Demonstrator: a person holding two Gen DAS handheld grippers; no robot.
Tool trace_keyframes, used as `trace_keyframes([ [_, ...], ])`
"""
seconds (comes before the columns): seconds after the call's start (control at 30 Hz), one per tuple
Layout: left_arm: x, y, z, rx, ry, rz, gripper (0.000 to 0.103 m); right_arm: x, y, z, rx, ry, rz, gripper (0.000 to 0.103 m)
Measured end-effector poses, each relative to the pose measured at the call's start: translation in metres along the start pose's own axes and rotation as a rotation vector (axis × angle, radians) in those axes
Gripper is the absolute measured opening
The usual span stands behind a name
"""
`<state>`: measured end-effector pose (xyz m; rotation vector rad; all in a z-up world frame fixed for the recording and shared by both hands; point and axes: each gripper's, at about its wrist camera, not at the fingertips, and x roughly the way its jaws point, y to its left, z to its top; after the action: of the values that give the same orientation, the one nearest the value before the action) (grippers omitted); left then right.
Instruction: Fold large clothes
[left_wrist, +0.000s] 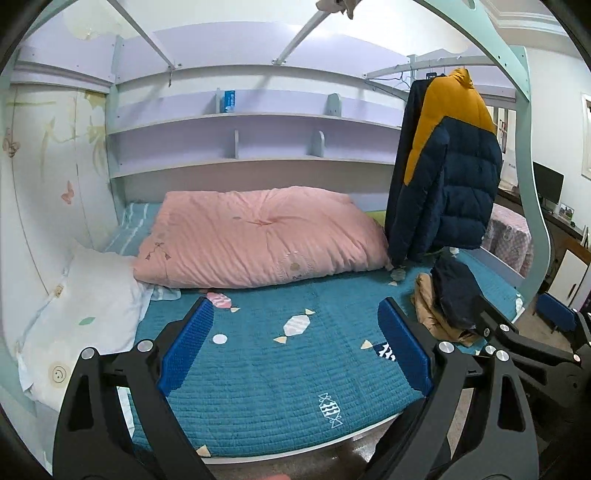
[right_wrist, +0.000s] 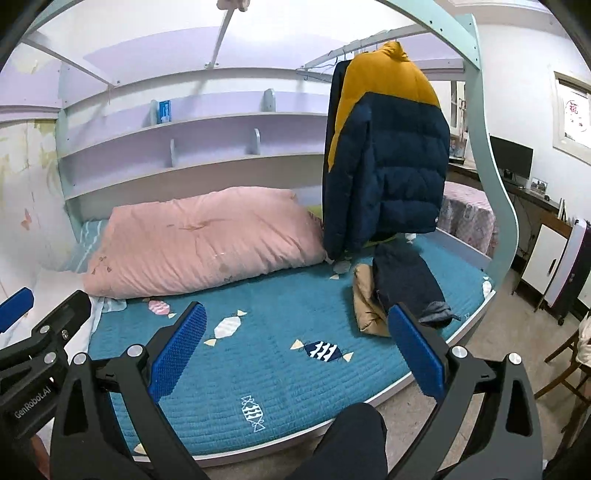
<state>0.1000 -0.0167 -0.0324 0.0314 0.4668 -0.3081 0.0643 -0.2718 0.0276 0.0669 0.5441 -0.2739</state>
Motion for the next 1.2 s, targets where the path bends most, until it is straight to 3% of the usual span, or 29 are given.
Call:
trace_keyframes([
  [0.2,-0.003,-0.002,-0.003,0.009,0.018,-0.016,0.091,-0.003,0.000,-0.003,-0.003,-0.010,-0.031,0.095],
  [0.37,-0.001,-0.006,-0.006,0.015,0.038,0.040,0.091,-0.005,0.001,-0.004,-0.002,-0.023,-0.037,0.095],
  [1.2,0.019,-0.005,-0.014,-0.011,0.108,0.045,0.093,0.001,0.002,-0.008,0.003,0.017,-0.054,0.095],
])
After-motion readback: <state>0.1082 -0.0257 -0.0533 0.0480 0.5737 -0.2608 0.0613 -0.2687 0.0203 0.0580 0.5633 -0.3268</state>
